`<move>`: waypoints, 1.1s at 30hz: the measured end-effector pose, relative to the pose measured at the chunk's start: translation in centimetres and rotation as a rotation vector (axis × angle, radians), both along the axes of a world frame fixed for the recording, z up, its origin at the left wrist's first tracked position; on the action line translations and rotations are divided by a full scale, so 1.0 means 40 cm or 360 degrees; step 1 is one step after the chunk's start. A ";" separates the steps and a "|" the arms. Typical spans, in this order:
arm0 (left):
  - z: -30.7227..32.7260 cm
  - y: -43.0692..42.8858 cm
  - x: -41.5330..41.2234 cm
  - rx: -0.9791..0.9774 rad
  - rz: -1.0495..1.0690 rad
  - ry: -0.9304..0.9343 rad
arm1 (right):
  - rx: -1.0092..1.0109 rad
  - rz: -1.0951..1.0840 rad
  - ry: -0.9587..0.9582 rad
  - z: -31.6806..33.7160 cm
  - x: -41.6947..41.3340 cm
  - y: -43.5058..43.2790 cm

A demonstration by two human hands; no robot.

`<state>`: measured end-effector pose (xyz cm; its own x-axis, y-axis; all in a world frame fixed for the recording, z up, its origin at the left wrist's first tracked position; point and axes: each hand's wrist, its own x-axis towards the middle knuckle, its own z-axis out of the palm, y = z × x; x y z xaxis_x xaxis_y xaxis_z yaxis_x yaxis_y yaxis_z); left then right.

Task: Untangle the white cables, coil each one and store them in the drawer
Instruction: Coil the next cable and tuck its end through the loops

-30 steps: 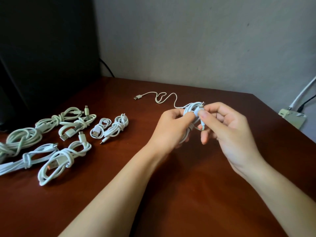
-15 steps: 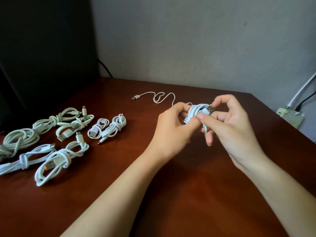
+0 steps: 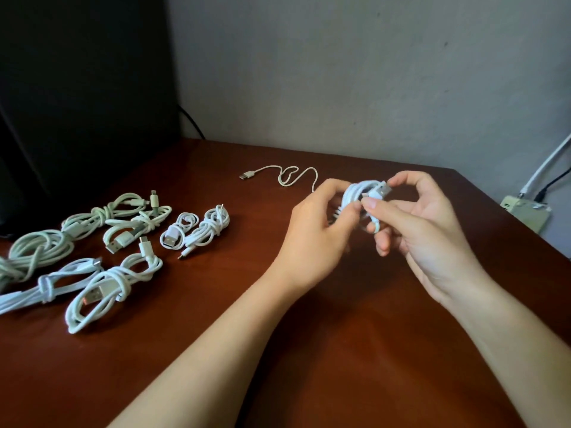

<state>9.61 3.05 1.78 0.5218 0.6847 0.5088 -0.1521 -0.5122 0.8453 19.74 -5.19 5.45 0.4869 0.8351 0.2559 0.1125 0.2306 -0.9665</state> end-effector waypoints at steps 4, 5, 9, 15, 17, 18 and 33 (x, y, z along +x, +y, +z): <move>0.023 0.014 -0.013 -0.0745 -0.0288 -0.0196 | 0.0099 0.0018 -0.0046 -0.007 0.001 0.002; 0.025 0.018 -0.016 -0.0891 -0.0361 -0.0191 | 0.0104 0.0035 -0.0051 -0.010 0.001 0.002; 0.027 0.033 -0.026 -0.1361 -0.0589 -0.0162 | 0.0128 0.0193 -0.0081 -0.017 0.000 0.003; 0.032 0.056 -0.048 -0.1804 -0.0801 -0.0083 | -0.0067 0.0347 -0.0203 -0.009 0.007 -0.004; 0.031 0.059 -0.049 -0.1850 -0.0811 -0.0029 | -0.0169 0.0360 -0.0327 -0.006 0.007 -0.006; 0.030 0.060 -0.050 -0.1856 -0.0814 0.0001 | -0.0212 0.0355 -0.0361 -0.006 0.006 -0.006; 0.029 0.061 -0.045 -0.1875 -0.0811 0.0131 | -0.0127 0.0183 -0.1002 -0.018 -0.013 -0.017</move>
<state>7.79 5.48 2.93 0.8570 0.4119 -0.3097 -0.0353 0.6464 0.7622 19.22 -5.88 4.74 0.1699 0.9014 0.3981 0.6423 0.2051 -0.7385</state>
